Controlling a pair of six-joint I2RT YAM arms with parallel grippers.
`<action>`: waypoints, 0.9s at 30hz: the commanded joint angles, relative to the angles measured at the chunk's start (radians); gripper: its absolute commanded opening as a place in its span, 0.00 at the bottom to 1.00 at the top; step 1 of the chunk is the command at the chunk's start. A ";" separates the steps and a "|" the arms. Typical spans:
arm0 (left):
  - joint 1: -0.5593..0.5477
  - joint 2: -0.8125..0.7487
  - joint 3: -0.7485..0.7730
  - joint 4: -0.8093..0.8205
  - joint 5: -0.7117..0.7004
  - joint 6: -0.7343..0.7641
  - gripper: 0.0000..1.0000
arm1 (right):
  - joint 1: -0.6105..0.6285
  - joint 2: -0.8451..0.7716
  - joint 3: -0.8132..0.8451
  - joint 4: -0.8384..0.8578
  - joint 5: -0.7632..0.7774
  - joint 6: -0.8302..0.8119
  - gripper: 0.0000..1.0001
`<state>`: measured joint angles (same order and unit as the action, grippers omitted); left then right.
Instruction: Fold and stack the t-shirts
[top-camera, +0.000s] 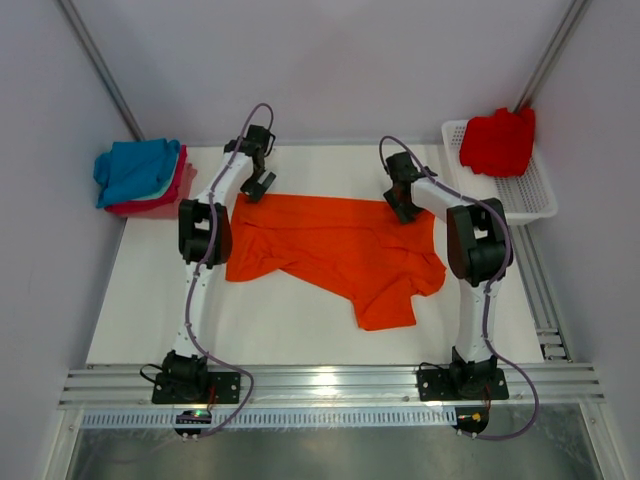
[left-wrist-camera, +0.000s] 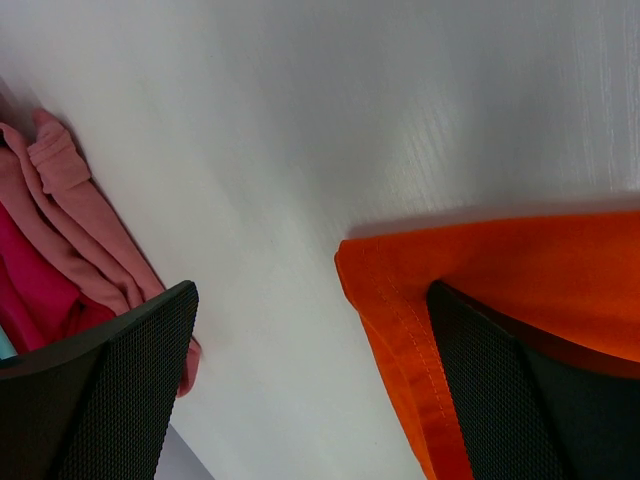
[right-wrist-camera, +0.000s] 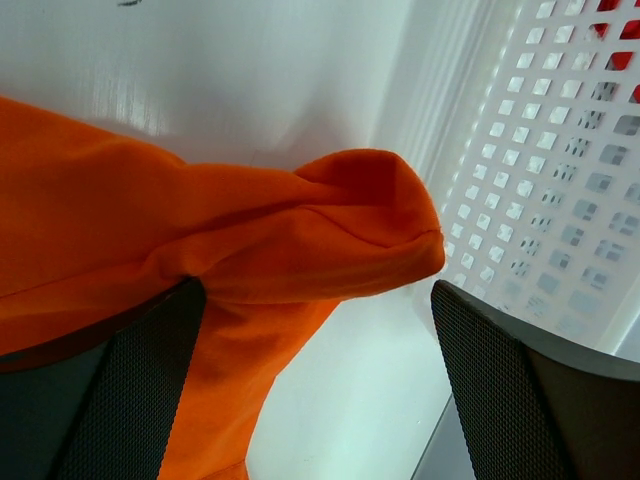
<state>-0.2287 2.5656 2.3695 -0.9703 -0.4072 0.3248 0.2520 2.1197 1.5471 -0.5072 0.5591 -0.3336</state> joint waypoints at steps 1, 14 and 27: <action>0.014 0.061 0.004 0.042 -0.025 -0.010 0.99 | -0.022 -0.029 -0.047 -0.091 -0.013 0.025 0.99; 0.012 0.033 0.004 0.018 -0.002 -0.033 0.99 | -0.033 0.060 0.307 -0.109 -0.056 -0.068 0.99; 0.012 0.015 -0.006 0.010 -0.004 -0.053 0.99 | -0.031 0.112 0.337 -0.145 -0.156 -0.061 0.99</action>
<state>-0.2291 2.5664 2.3711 -0.9688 -0.4133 0.3115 0.2203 2.2601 1.8687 -0.6407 0.4343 -0.3916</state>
